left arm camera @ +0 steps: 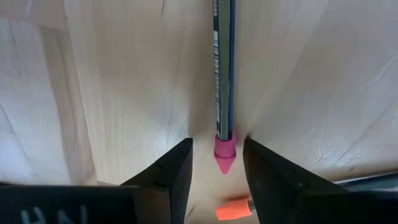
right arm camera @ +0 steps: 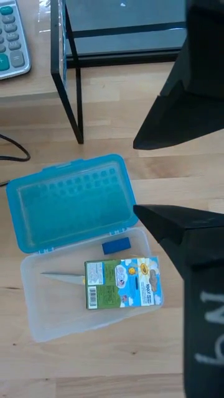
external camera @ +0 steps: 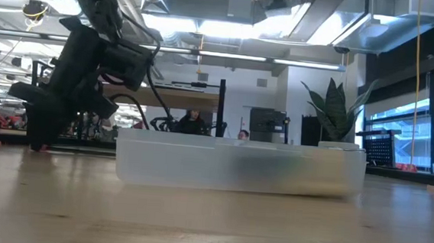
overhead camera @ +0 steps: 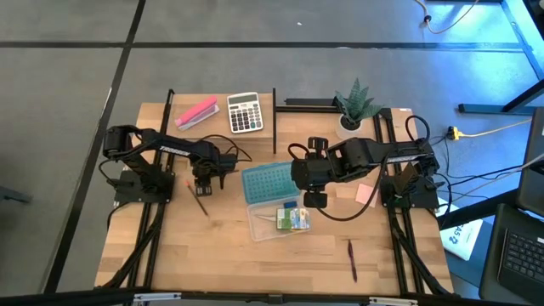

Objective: Pack school essentials
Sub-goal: Put the pink pencil into the blue supply box

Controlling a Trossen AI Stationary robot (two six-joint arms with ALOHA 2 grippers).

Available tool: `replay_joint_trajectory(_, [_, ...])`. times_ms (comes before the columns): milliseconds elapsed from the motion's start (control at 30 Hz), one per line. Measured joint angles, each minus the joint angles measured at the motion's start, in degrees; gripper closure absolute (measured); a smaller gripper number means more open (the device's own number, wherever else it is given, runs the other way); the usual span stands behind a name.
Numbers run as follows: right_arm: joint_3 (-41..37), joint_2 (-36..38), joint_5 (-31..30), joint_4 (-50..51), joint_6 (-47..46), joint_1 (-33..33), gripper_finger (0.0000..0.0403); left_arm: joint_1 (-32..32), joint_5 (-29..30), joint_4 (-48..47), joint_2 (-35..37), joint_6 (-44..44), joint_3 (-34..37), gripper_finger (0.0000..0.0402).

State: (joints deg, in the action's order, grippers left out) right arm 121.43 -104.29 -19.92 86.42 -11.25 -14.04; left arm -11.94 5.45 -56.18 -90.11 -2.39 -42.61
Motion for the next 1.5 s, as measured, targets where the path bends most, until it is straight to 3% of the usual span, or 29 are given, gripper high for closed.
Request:
replay_joint_trajectory(233, [0.00, 0.00, -0.02, -0.01, 0.00, 0.00, 0.0247, -0.04, -0.19, 0.40, 0.04, -0.02, 0.20, 0.0274])
replay_joint_trajectory(833, [0.00, 0.00, 0.00, 0.01, 0.20, 0.00, 0.0247, 0.00, -0.59, 0.85, 0.13, -0.20, 0.55, 0.0373])
replay_joint_trajectory(1100, [0.53, 0.00, 0.00, 0.51, 0.12, -0.02, 0.0247, 0.00, -0.11, -0.07, 0.05, -0.66, 0.05, 0.0371])
replay_joint_trajectory(1500, [5.99, 0.04, 0.00, 2.66, -0.15, -0.02, 0.0247, 0.02, -0.59, -11.53, 0.28, -5.23, -3.24, 0.0368])
